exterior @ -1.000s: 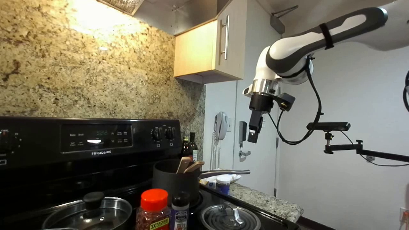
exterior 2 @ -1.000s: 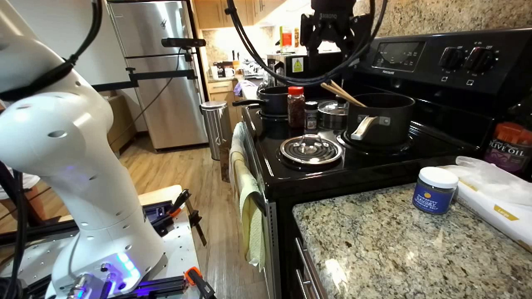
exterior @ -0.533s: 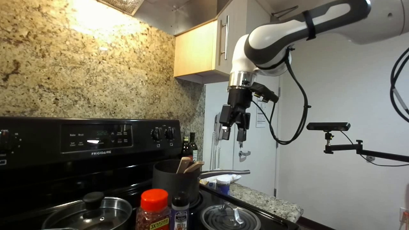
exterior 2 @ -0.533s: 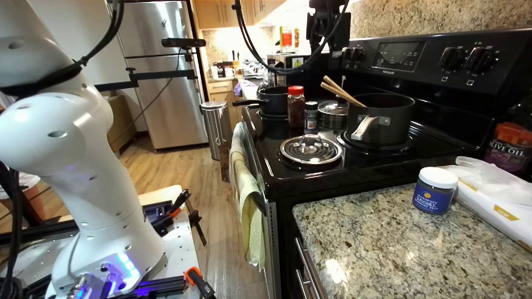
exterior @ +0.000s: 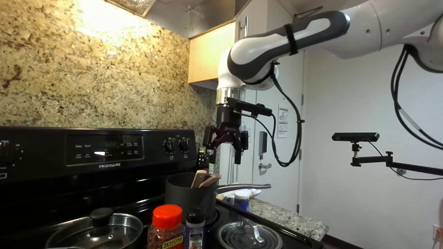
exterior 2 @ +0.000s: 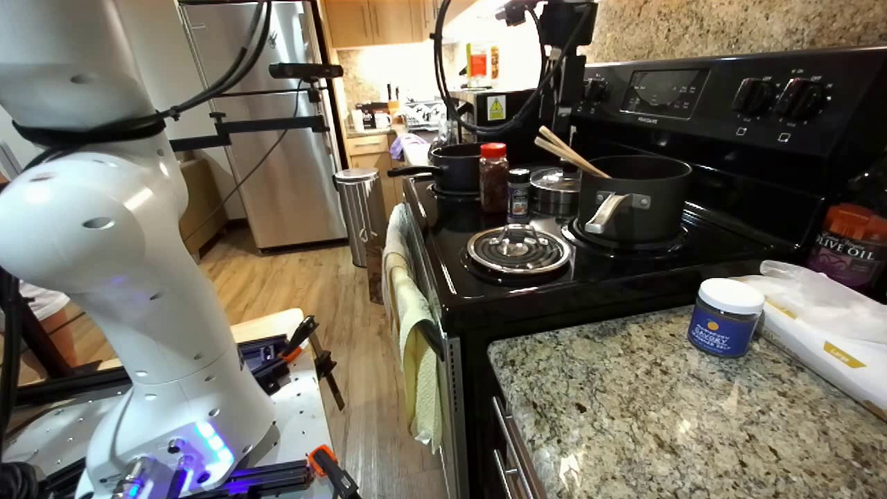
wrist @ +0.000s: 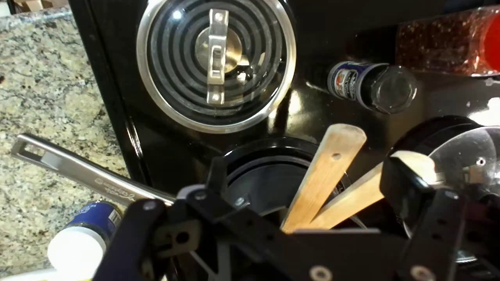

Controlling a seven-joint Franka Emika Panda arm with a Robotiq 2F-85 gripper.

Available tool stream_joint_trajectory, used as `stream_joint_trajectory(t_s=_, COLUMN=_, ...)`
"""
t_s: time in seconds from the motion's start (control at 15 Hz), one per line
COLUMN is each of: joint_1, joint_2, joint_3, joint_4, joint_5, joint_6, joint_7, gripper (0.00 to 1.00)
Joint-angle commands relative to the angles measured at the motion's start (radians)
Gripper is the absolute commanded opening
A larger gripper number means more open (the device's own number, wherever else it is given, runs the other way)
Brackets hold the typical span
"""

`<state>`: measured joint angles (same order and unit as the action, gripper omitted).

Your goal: Remove one wooden spatula from the black pot

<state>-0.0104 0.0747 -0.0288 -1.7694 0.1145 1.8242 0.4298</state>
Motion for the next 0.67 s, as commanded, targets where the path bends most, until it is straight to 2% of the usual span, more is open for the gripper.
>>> stream_joint_trajectory(t_s=0.0, joint_1=0.005, joint_2=0.111, joint_3=-0.002, joint_4=0.140, joint_5=0.026, joint_6=-0.077, joint_7=0.113, gripper=1.00)
stream_joint_trajectory(t_s=0.33, joint_1=0.002, joint_2=0.171, joint_3=-0.016, joint_4=0.205, joint_5=0.047, joint_6=-0.113, joint_7=0.197, gripper=1.00)
stream_joint_trajectory(t_s=0.6, joint_1=-0.014, joint_2=0.162, joint_3=-0.034, joint_4=0.193, joint_5=0.088, joint_6=-0.132, joint_7=0.208, gripper=1.00)
